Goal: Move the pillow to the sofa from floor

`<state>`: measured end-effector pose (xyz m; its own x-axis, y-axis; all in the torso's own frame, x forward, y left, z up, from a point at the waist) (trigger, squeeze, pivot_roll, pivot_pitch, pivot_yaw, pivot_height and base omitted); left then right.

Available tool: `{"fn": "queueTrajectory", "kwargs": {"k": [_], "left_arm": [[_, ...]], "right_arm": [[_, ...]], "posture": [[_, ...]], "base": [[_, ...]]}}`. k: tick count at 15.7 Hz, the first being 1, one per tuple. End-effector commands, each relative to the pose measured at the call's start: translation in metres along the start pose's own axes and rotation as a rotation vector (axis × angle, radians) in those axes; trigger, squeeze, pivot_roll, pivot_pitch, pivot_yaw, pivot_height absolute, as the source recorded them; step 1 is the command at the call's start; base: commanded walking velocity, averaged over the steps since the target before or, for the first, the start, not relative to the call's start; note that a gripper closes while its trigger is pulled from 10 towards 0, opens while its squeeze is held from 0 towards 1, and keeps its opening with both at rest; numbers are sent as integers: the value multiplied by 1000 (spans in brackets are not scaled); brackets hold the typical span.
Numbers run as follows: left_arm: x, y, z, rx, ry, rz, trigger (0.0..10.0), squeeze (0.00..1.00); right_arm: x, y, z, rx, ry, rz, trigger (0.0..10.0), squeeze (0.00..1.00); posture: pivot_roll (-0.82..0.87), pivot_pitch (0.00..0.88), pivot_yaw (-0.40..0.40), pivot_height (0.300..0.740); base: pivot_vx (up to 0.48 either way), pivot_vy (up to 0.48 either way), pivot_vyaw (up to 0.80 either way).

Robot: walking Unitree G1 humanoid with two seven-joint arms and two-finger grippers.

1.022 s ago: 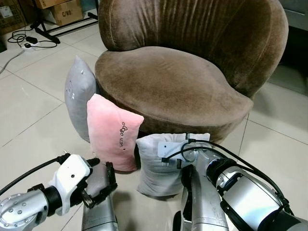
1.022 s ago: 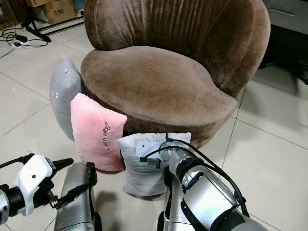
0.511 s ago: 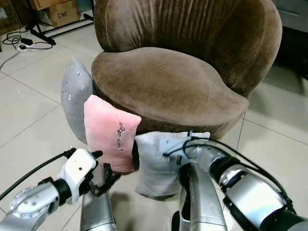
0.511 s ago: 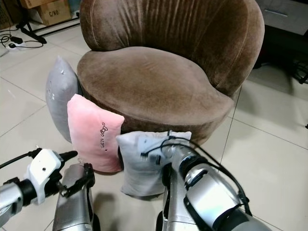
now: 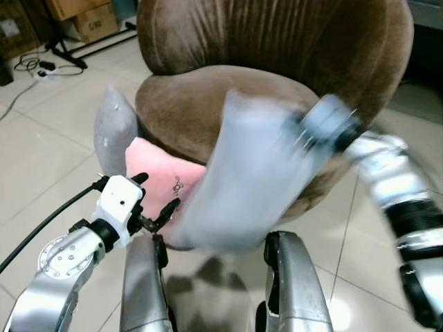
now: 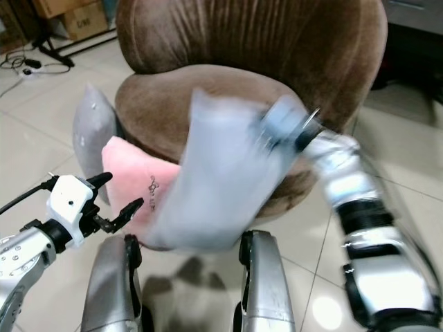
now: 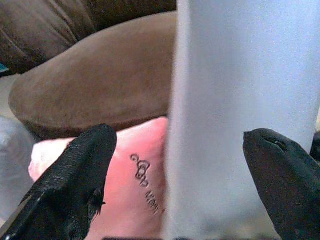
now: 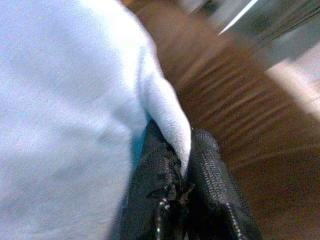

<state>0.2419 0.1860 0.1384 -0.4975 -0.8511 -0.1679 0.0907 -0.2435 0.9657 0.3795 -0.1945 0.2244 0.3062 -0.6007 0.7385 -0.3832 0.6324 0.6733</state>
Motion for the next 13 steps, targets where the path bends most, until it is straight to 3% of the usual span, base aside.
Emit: {"fn": "queueTrajectory", "kwargs": {"k": [1,2,3,4,7,8,9,11,12,13], "left_arm": [[2,2,-1,12,-1,-5,10000,0],[4,2,-2,14,-3,-7,10000,0],[4,7,-5,37,2,-17,10000,0],[4,12,-8,61,8,-20,10000,0],[5,15,-11,75,13,-25,10000,0],[4,15,-12,79,25,-25,10000,0],[0,17,-13,91,97,-32,10000,0],[-10,20,-12,107,228,-16,10000,0],[-10,20,-12,107,228,-16,10000,0],[-11,22,-11,115,249,-10,10000,0]], "right_arm": [[29,16,8,66,-110,0,0,0],[38,21,13,80,-151,15,0,0],[67,40,22,141,-302,18,0,0],[85,56,30,179,-400,8,0,0],[82,64,28,164,-397,9,0,0],[75,59,24,131,-402,-33,5059,0],[45,45,13,54,-392,-174,10000,0],[14,49,8,59,-422,-312,10000,0],[14,49,8,59,-422,-312,10000,0],[7,47,8,54,-466,-411,10000,0]], "posture": [[-53,0,10,438],[-59,0,15,438],[-61,0,17,438],[-61,0,17,438],[-64,0,20,438],[-66,0,21,438],[-55,0,15,438],[-47,0,10,438],[-47,0,10,438],[-45,0,7,438]], "base": [[0,0,0],[0,0,0],[0,0,0],[0,0,0],[0,0,0],[0,0,0],[0,0,0],[0,0,0],[0,0,0],[0,0,0]]}}
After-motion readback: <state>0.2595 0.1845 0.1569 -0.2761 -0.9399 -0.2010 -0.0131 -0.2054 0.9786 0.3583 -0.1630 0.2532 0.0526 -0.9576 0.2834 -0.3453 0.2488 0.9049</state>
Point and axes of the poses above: a point about 5 cm out from each wrist's last joint towards the gripper, its own z axis pointing back from the gripper into the wrist, its own y axis along the axis of the wrist's last joint, x = y × z, the point moved 1 cm from there along -z, pointing out of the wrist towards the gripper, and after that the axes turned 5 degrees about z, right-handed, at the moved point
